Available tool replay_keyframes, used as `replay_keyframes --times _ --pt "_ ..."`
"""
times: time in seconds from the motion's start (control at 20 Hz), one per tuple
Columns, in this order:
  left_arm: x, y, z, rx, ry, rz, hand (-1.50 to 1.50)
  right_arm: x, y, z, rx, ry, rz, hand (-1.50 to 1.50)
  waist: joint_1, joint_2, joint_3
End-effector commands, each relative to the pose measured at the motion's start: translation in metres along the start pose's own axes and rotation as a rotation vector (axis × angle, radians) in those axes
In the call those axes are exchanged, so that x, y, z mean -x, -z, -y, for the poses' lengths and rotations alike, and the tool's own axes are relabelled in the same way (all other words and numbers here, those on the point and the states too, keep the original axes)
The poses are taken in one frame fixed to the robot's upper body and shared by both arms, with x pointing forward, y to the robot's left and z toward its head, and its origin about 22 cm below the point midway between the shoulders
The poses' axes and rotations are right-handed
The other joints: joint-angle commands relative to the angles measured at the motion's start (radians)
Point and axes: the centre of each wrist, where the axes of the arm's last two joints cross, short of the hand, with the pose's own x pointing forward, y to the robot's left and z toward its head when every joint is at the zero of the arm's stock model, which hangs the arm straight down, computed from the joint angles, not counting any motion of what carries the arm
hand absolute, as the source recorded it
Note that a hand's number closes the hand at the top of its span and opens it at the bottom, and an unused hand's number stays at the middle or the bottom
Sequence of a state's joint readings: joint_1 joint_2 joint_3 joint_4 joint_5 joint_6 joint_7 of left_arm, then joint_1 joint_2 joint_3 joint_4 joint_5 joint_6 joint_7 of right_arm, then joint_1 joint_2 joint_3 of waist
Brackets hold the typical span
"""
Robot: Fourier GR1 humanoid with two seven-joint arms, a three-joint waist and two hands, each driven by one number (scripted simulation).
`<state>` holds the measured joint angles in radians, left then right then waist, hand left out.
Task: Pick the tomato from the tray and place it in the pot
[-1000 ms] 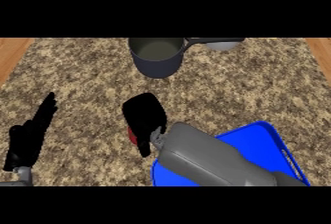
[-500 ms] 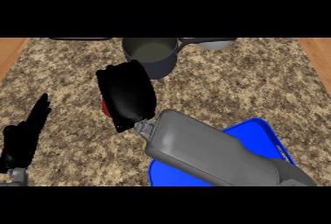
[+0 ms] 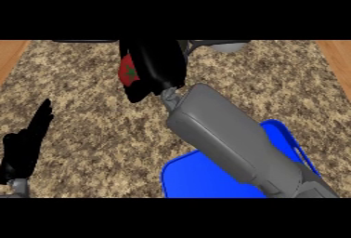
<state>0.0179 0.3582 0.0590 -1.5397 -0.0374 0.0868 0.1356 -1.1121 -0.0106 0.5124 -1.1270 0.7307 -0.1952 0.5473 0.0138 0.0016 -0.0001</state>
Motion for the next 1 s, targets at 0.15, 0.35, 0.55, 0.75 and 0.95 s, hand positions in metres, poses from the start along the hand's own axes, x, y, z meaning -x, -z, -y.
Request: replay_keyframes --times 0.15,0.35,0.55,0.75,0.95 --pt "0.009 -0.002 -0.010 0.013 -0.005 0.003 0.00 0.044 0.041 0.012 0.049 0.044 -0.028 1.50 0.010 0.005 -0.001" --pt "0.000 -0.007 0.013 0.022 -0.022 0.009 0.00 0.071 0.062 0.023 0.062 0.034 -0.030 1.50 0.031 0.012 0.000" --pt "-0.012 0.005 0.013 0.053 -0.002 0.030 0.00 0.079 0.080 0.032 0.052 0.012 -0.058 1.50 0.050 0.023 -0.001" --pt "-0.007 0.013 0.021 0.054 -0.020 0.040 0.00 0.092 0.077 0.012 0.028 -0.009 -0.065 1.50 0.056 0.029 -0.002" --pt "-0.019 0.017 0.012 0.044 -0.017 0.067 0.00 0.122 0.076 0.018 0.016 -0.088 -0.056 1.50 0.077 0.040 -0.002"
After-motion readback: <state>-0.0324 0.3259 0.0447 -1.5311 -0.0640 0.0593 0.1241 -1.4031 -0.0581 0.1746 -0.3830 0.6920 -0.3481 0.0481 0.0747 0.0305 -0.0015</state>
